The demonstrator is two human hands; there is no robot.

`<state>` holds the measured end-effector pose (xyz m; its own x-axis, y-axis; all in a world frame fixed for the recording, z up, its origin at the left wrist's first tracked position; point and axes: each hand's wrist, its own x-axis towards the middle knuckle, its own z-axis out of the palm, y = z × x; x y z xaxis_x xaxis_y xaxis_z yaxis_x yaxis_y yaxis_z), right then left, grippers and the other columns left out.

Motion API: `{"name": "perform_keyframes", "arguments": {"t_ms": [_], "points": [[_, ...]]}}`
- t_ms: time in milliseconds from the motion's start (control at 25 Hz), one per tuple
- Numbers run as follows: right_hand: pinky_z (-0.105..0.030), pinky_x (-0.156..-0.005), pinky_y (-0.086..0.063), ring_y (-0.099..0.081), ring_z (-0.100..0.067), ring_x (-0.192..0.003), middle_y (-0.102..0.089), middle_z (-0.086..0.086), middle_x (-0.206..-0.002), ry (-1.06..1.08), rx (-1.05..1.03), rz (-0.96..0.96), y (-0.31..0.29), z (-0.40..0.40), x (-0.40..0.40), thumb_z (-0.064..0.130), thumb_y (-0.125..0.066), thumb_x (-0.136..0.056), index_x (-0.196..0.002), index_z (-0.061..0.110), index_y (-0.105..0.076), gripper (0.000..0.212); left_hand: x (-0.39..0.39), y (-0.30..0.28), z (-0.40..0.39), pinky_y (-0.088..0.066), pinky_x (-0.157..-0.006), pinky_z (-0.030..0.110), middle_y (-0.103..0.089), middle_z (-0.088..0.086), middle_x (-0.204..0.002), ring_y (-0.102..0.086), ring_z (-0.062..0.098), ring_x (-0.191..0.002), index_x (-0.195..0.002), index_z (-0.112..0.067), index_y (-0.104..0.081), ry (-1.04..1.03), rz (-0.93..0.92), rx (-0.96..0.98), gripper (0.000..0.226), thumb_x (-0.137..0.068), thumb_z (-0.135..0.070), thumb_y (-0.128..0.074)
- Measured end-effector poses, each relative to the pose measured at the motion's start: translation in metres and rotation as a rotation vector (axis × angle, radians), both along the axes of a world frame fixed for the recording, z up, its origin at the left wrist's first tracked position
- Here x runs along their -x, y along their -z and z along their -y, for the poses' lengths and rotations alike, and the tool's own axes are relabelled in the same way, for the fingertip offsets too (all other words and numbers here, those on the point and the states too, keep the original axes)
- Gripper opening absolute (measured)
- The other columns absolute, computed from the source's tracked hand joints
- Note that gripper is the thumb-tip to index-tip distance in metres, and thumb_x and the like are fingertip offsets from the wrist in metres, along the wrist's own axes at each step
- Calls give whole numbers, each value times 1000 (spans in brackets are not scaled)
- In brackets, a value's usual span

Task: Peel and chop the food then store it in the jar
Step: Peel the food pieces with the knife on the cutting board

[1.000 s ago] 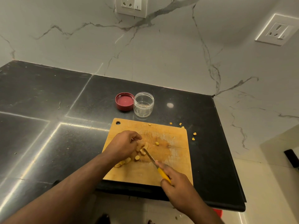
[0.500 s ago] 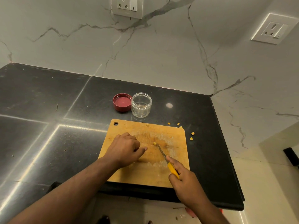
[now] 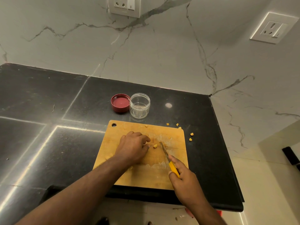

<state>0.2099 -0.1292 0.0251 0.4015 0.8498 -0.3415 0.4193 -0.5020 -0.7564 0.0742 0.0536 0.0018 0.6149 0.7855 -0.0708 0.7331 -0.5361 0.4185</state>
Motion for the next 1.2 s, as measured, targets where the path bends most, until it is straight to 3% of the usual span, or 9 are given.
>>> {"name": "perform_keyframes", "arguments": {"t_ms": [80, 160, 320, 520, 640, 840, 1040, 1200], "points": [[-33, -74, -59, -66, -13, -88, -59, 26, -107, 18, -4, -32, 1, 1, 0, 22, -52, -100, -142, 46, -44, 49, -11, 0, 0, -44, -96, 37, -60, -14, -123, -48, 12, -115, -132, -37, -60, 34, -2, 30, 36, -97, -45, -56], [-36, -82, -57, -64, -18, -98, -56, 31, -107, 24, -6, -52, 2, 3, 0, 21, -53, -99, -142, 46, -44, 50, -19, 0, 1, -47, -96, 39, -61, -12, -125, -49, 13, -115, -132, -37, -60, 77, -17, 39, 35, -97, -43, -57], [-32, -69, -56, -65, -19, -82, -60, 24, -108, 25, -1, -52, 4, 6, 0, 20, -54, -99, -139, 49, -44, 51, -25, 1, 5, -47, -93, 37, -62, -11, -116, -52, 14, -111, -119, -38, -65, 87, -29, 27, 23, -98, -37, -56], [-34, -63, -54, -62, -19, -71, -64, 13, -104, 39, -5, -59, 6, 11, -1, 21, -54, -99, -138, 52, -43, 51, -15, 1, 4, -45, -89, 33, -60, -14, -99, -53, 11, -98, -98, -35, -56, 42, 19, 66, 7, -93, -31, -59], [-29, -60, -51, -55, -10, -63, -64, 11, -103, 41, -12, -63, 7, 11, 0, 21, -54, -99, -139, 50, -44, 51, -9, -1, 2, -53, -88, 32, -64, -14, -101, -57, 8, -95, -106, -31, -62, -32, 104, 166, 14, -94, -25, -65], [-24, -56, -47, -51, -4, -57, -61, 19, -111, 13, -28, -66, 4, 9, 7, 20, -53, -99, -140, 49, -42, 51, -4, 3, 3, -51, -92, 37, -66, -20, -99, -57, 7, -99, -111, -34, -67, -80, 143, 203, 20, -94, -24, -64], [-23, -55, -46, -55, -5, -59, -61, 17, -106, -28, -24, -19, -1, 6, 17, 23, -50, -100, -143, 48, -38, 51, -2, 5, 2, -43, -92, 41, -61, -23, -87, -51, 7, -100, -103, -42, -55, -149, 113, 210, 18, -91, -34, -67], [-17, -64, -46, -59, -3, -78, -55, 19, -113, -123, -17, 79, -7, -1, 31, 28, -41, -104, -151, 43, -25, 53, -1, 6, 7, -41, -92, 39, -62, -22, -89, -51, 7, -100, -99, -41, -54, -164, 150, 156, 18, -90, -36, -68]]}}
